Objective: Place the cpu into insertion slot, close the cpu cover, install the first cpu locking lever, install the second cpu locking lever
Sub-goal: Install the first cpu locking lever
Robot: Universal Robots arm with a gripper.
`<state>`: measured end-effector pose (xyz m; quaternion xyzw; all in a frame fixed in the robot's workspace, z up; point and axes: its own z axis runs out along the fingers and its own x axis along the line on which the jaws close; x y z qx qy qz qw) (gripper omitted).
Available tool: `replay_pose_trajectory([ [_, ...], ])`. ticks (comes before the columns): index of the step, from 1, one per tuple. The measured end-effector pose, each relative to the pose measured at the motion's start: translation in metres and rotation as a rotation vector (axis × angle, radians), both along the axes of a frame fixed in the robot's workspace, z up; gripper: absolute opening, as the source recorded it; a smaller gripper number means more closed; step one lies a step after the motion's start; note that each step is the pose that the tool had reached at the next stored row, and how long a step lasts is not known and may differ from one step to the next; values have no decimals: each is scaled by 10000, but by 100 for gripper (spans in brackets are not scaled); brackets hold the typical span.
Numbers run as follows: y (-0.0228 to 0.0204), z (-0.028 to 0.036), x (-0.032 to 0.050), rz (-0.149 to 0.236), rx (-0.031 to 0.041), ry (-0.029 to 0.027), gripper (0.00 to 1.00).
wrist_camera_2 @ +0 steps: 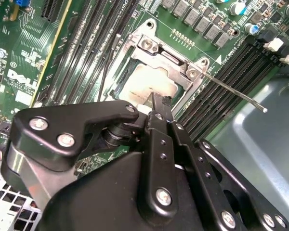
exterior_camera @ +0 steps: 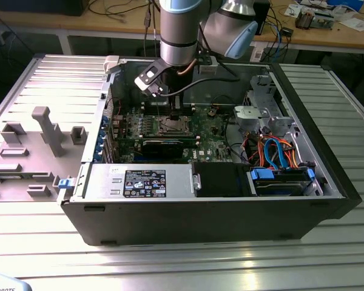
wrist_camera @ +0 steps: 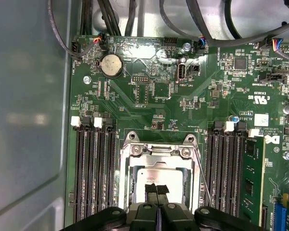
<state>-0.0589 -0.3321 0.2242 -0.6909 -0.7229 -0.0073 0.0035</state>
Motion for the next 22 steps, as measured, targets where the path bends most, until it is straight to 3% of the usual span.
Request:
replay_pose_trajectory([
  [22,0,249,0,0,0,0,11],
])
